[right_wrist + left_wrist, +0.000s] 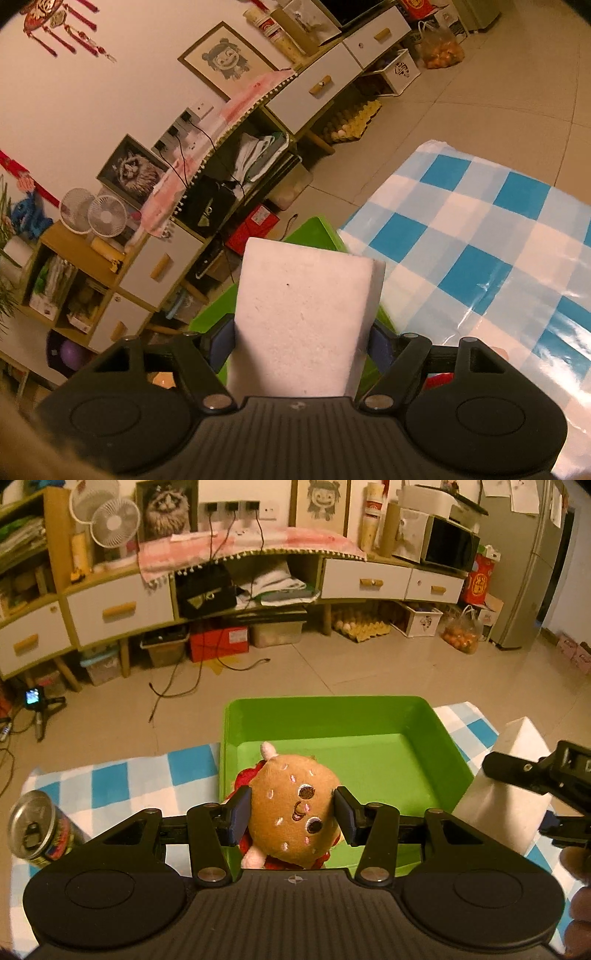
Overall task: Organize soft objects
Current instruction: 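Carry the burger plush and white sponge into the green tray and release both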
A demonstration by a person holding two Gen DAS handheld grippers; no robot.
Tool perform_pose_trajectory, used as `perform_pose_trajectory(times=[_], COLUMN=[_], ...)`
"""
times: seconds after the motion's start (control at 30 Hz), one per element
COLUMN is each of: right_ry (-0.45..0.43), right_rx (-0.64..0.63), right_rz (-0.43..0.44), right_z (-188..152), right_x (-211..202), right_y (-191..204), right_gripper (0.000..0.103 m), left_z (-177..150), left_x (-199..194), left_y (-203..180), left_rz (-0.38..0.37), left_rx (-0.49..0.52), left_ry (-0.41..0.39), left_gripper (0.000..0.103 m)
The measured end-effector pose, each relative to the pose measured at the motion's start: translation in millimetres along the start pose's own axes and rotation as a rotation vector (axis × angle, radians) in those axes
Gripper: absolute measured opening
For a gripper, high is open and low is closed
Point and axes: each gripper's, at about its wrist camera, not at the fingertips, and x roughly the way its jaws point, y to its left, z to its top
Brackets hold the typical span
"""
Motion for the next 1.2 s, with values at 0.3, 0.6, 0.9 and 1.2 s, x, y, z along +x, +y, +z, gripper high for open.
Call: perform_pose_trajectory(times=[0.3,0.6,0.9,1.2], right_ry=[-0.006,-0.01,-0.005,0.012], right_rx=[0.007,-0.027,-0.139,-0.284], right_rz=[0.015,0.0,-0.031,-0.039], right_z=[-3.9,-4.7,-9.1,-29.0], right_x=[10.1,3.0,-19.7,-51.9], right_y=[-5.8,0.1,9.2,13.0], right_gripper=[0.049,0.065,0.065,0.065], left_z=[-1.1,-2.6,-13.5,-48.7], left_x=[4.9,-9.6,-41.9,-91.9], left_y=[5.7,7.6,12.5,29.7], left_rz=[-0.035,-0.041,-0.029,-0.031], left_rx=[-0.026,-0.051,-0.055,-0.093], left_ry=[0.002,-0.026,-0.066,-0.11], left_gripper=[0.058,0.074,0.08,0.085])
